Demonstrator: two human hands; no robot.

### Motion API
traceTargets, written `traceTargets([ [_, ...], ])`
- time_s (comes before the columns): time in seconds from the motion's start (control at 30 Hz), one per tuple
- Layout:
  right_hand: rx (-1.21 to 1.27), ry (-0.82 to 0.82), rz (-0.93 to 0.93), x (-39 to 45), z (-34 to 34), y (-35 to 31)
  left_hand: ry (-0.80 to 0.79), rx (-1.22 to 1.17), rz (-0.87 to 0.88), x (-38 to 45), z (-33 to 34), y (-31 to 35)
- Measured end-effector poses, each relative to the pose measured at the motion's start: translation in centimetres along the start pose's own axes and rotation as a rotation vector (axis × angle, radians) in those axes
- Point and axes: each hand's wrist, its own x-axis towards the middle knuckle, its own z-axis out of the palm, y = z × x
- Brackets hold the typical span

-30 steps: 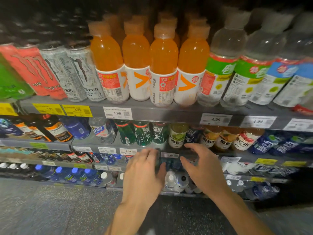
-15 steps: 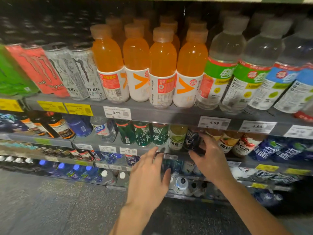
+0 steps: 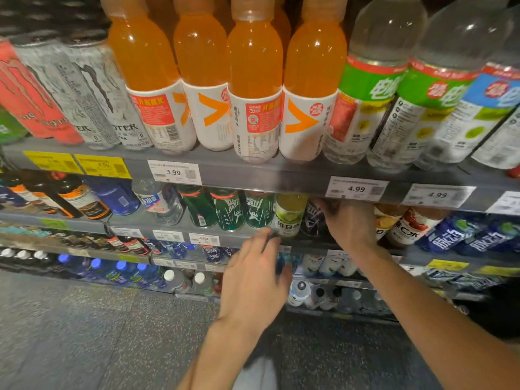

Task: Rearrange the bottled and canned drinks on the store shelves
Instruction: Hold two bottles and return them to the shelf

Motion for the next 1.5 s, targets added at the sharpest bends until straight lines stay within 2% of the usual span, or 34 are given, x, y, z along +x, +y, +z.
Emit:
traceTargets([
  [0.07,0.091,0.014,-0.01,-0.4,0.2,0.6,0.0,0.007,0.019,0.3,0.1,0.2],
  [0.17,0.353,0.034,0.031,-0.9,-0.3,1.0,0.003,0.002,0.032,0.8,0.3,0.6],
  [0.27,0.573,-0.011,0.056,-1.9,-0.9,1.2,0.01,-0.011,0.045,1.4,0.7,1.1],
  [0.4,0.704,-0.068,0.03,-4.2,-2.0,2.1,-0.025,-0.047,0.05,1.7,1.4,1.8],
  [0.53,0.718,-0.152,-0.007,-6.7,-2.4,2.5,-0.035,-0.076,0.06,1.6,1.8,2.3],
  [0.67,0.753,-0.087,-0.105,-8.1,-3.7,2.0,-0.04,-0.117,0.08,1.5,1.7,2.7],
  [0.77,0.813,-0.065,-0.099,-8.8,-5.5,1.6,-0.044,-0.155,0.086,1.5,2.0,2.6],
  [1.0,0.839,-0.246,-0.143,-10.4,-9.6,-0.8,0.025,-0.499,0.108,-0.1,2.6,2.0],
  [1.13,0.812,-0.355,-0.176,-10.4,-9.9,-3.7,0.117,-0.625,0.042,-1.5,1.6,-0.5],
  [1.23,0.802,-0.335,-0.196,-10.5,-8.9,-6.2,0.116,-0.675,-0.004,-2.3,0.9,-3.6],
  [1.33,0.902,-0.334,-0.124,-11.5,-7.0,-8.9,0.094,-0.673,-0.011,-3.2,0.3,-7.0],
  [1.5,1.059,-0.37,0.011,-16.0,-1.4,-14.1,0.152,-0.769,-0.042,-5.2,0.8,-13.2],
])
